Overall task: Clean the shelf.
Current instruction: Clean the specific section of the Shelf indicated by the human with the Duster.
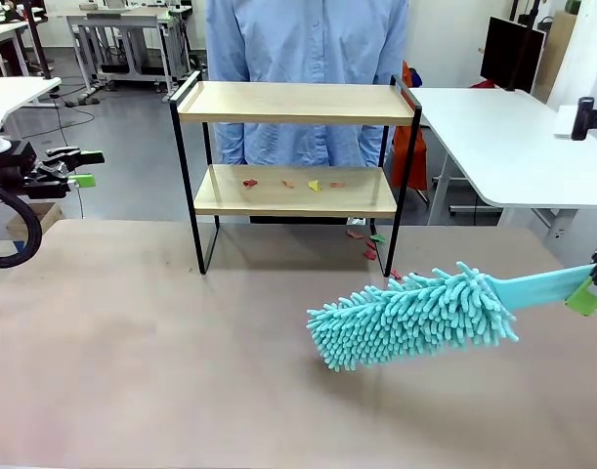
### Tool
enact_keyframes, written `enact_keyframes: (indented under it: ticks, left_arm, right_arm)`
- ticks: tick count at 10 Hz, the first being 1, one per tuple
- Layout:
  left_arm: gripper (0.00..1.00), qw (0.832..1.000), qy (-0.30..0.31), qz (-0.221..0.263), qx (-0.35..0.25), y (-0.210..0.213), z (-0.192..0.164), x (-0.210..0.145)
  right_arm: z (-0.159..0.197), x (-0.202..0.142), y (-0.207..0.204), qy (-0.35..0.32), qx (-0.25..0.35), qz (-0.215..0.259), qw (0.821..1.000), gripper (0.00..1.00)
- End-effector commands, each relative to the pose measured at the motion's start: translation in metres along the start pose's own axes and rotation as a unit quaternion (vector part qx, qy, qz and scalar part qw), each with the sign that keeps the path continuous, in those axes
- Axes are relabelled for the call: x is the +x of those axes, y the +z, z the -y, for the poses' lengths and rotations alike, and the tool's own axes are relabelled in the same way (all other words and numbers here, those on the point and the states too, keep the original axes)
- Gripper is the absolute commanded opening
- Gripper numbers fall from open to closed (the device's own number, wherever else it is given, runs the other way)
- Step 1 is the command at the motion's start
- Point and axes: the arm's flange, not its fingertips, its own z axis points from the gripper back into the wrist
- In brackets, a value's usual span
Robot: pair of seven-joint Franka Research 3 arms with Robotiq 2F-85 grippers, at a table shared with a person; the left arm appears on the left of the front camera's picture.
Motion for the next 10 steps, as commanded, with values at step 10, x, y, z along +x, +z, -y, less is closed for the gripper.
enact_keyframes:
  ticks: [10]
  left_arm:
    - [1.0,1.0,-0.004,0.0,0.0,0.0003,0.0,0.0026]
  right_arm:
    - [0.0006,0.0009,0.0031,-0.001,0.002,0.004,1.0,0.12]
